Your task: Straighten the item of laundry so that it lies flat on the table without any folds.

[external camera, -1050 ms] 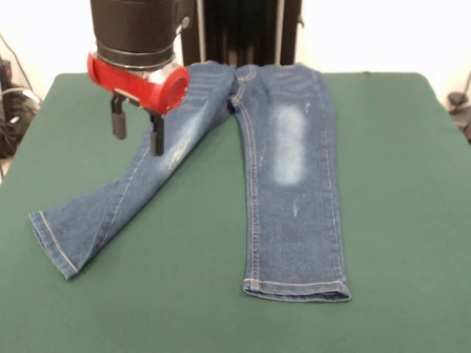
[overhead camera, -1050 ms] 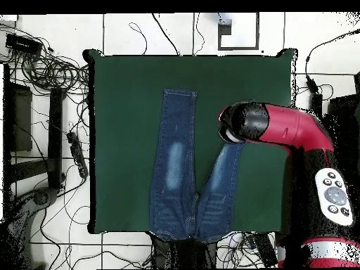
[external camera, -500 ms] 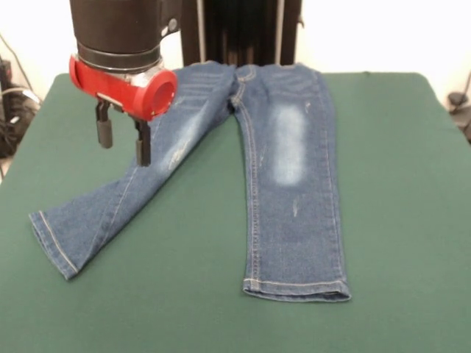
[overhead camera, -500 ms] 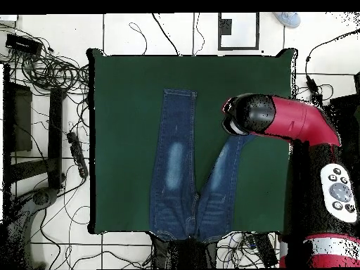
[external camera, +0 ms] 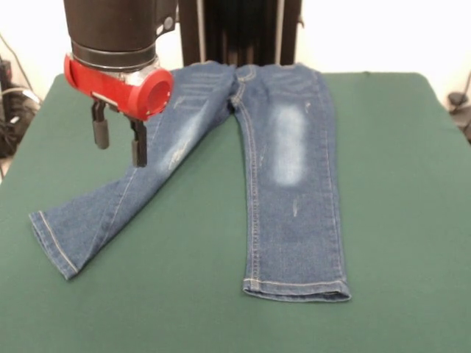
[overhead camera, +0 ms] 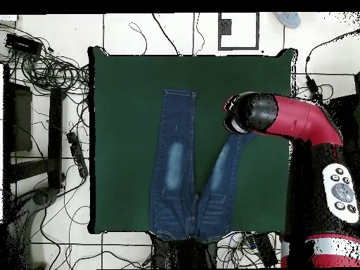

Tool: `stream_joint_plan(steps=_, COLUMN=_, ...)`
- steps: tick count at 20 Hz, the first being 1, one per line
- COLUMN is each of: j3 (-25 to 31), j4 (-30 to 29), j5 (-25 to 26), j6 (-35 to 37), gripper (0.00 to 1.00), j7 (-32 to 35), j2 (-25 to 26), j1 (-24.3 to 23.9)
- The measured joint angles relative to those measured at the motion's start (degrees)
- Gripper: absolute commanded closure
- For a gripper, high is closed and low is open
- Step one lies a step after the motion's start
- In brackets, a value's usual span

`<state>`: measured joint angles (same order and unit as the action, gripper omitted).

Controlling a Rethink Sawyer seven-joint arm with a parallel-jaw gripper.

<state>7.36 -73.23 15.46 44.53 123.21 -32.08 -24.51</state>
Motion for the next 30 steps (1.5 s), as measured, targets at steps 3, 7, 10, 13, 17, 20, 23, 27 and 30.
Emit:
stream_joint_plan(steps=3, j3=0.1, j4=0.0, j5=-0.3, j6=0.0, gripper=0.0, j7=0.0, j2=0.0, j1=0.0)
stream_joint_plan(steps=7, j3=0.5, j4=0.0, j5=-0.9, j6=0.0, gripper=0.0, j7=0.0, j2=0.0, j1=0.0)
stream_joint_plan(steps=10, j3=0.9, j4=0.0, j5=-1.1, j6=0.0, gripper=0.0, j7=0.0, j2=0.0, j1=0.0)
stream_joint_plan(steps=13, j3=1.0, j4=0.0, j5=-1.1, j6=0.0, gripper=0.0, j7=0.0, j2=0.0, j1=0.0)
stream_joint_plan(steps=17, j3=1.0, j4=0.0, j5=-1.2, j6=0.0, gripper=0.0, j7=0.0, j2=0.0, j1=0.0)
stream_joint_plan(steps=20, j3=1.0, j4=0.0, j5=-1.2, j6=0.0, gripper=0.0, j7=0.0, j2=0.0, j1=0.0)
stream_joint_plan(steps=23, j3=1.0, j4=0.0, j5=-1.2, j6=0.0, gripper=0.0, j7=0.0, j2=0.1, j1=0.0)
stream_joint_plan(steps=27, j3=1.0, j4=0.0, j5=-1.2, j6=0.0, gripper=0.0, j7=0.0, j2=0.2, j1=0.0)
stream_joint_plan(steps=30, j3=1.0, j4=0.0, j5=-1.2, j6=0.0, gripper=0.0, j7=0.0, j2=0.3, j1=0.0)
